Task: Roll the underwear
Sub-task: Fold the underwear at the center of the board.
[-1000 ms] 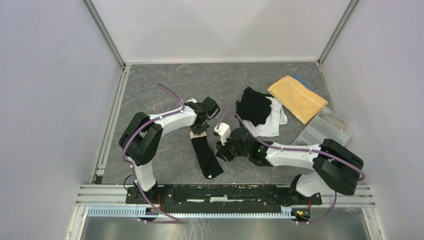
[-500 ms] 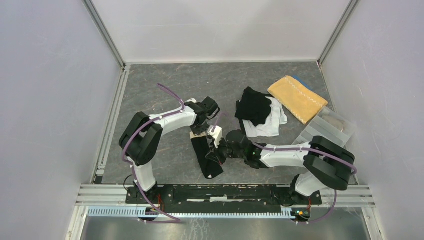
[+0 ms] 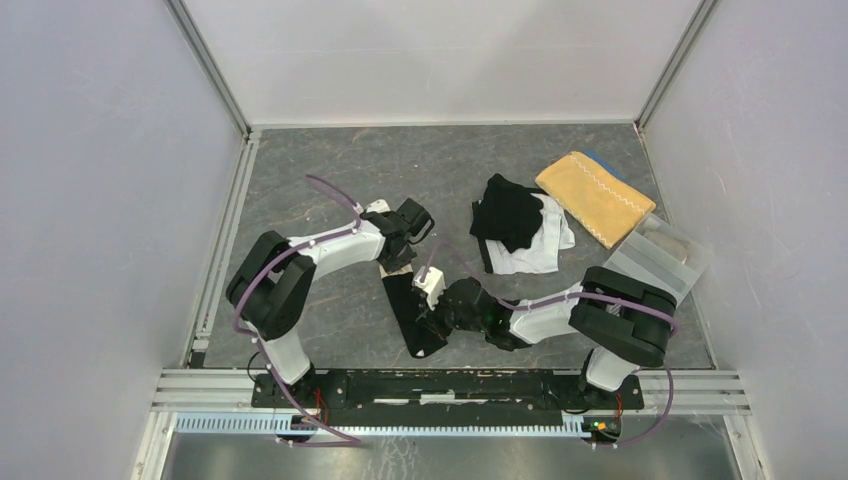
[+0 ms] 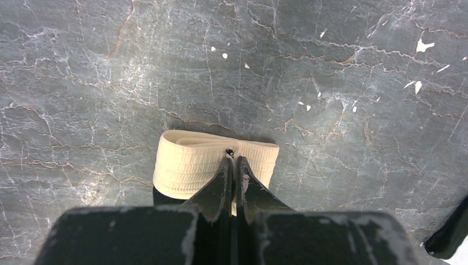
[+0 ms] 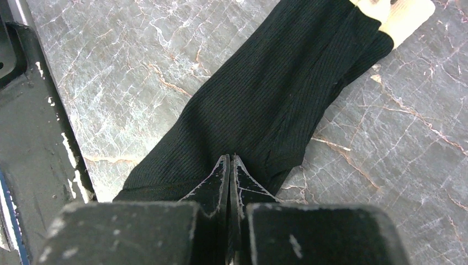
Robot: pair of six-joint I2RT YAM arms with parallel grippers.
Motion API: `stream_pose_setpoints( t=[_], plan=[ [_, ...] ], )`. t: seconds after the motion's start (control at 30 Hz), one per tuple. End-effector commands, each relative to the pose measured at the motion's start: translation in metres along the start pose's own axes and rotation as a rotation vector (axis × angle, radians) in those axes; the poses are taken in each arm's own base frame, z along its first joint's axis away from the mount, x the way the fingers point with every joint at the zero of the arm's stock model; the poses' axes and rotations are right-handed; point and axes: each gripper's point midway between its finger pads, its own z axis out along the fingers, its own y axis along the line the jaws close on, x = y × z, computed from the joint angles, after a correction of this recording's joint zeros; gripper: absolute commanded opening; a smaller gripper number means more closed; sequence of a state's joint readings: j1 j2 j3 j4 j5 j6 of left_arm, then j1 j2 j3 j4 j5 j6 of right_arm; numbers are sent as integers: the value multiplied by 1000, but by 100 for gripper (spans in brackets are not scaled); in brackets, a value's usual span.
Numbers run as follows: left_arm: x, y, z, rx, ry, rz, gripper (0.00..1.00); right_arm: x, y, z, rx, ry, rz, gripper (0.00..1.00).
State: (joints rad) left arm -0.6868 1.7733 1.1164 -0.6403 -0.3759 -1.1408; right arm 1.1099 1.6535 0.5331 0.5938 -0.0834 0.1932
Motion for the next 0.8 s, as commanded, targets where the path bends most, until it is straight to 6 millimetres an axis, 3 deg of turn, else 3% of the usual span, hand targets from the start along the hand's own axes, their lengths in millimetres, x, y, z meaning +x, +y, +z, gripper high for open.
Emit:
stream_pose_setpoints(
  t=[0.0, 0.1, 0.33, 0.63, 0.7, 0.77],
  plan=[
    [26, 28, 14, -51, 69, 24, 2, 27, -6, -3, 47, 40, 12, 0],
    [20, 24, 6, -13, 52, 10, 11, 35, -3, -4, 46, 54, 17, 0],
    [-1, 13, -18, 71, 7, -10, 43, 42, 2, -5, 39, 70, 7, 0],
    [-34, 13, -68, 163, -96, -39, 51, 45, 3, -3, 42, 87, 8, 0],
    [-36, 16, -76, 186, -107, -32, 48, 44, 3, -3, 42, 84, 7, 0],
    [-33, 19, -80, 219, -109, -10, 33, 42, 4, -3, 42, 81, 7, 0]
  ],
)
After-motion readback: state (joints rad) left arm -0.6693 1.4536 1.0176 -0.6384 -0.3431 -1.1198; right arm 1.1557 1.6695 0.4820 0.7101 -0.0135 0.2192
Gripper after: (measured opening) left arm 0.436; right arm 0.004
